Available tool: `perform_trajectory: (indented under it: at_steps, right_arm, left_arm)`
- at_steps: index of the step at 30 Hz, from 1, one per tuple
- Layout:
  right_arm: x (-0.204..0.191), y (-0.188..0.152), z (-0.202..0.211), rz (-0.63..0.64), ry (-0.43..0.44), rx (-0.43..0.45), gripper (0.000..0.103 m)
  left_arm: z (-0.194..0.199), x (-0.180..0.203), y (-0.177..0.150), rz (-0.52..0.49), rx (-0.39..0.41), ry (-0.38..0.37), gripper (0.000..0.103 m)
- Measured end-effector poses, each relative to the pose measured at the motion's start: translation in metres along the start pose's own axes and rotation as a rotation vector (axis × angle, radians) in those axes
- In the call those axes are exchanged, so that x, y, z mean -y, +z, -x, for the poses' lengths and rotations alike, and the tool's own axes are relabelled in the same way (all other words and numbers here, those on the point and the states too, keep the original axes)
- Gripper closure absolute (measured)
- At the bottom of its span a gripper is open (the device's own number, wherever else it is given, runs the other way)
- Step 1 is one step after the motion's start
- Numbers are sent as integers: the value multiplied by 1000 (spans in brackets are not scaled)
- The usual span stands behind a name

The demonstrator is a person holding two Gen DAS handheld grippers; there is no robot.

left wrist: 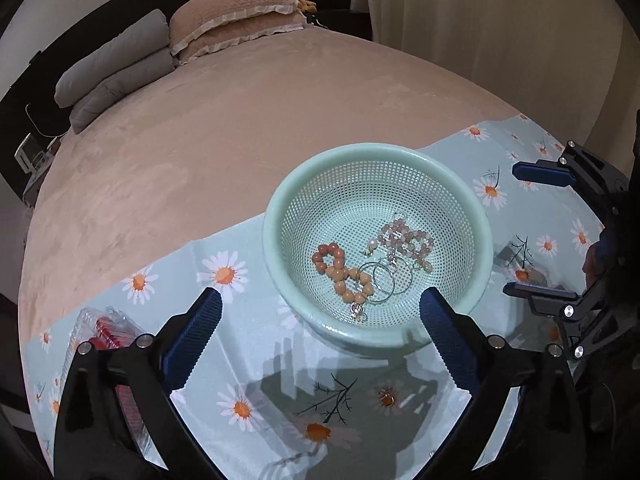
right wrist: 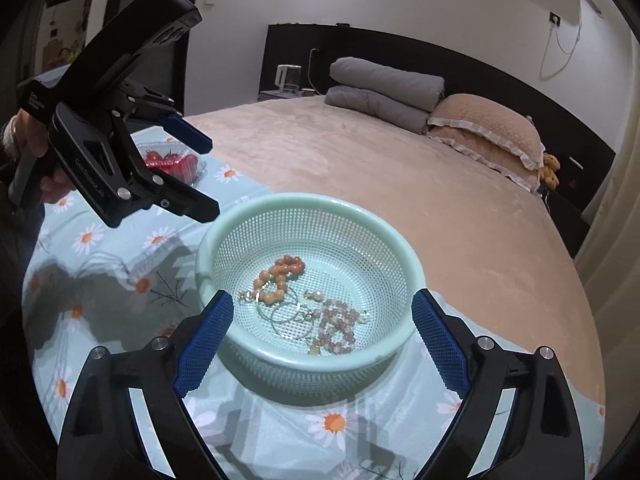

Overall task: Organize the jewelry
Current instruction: 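Move both open tools back to the last charms on the cover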

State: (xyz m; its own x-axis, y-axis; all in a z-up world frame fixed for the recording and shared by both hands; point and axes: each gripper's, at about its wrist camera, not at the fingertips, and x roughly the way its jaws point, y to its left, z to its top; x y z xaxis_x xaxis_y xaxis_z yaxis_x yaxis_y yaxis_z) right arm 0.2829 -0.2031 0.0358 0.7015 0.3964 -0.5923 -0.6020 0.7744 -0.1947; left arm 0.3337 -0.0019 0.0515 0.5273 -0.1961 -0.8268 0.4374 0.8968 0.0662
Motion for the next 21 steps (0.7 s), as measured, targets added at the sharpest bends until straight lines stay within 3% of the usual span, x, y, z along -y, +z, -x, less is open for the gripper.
perform_trajectory:
  at_steps: [5, 10, 21]
  right_arm:
    - [-13, -3, 15, 0, 24, 0, 17]
    - [-42, -10, 28, 64, 62, -14, 17]
    - [-77, -36, 37, 109, 142, -68, 17]
  left_arm:
    - [13, 12, -18, -31, -24, 36, 6]
    - [16, 17, -37, -13, -55, 17, 6]
    - [-22, 38, -79, 0, -188, -4, 6]
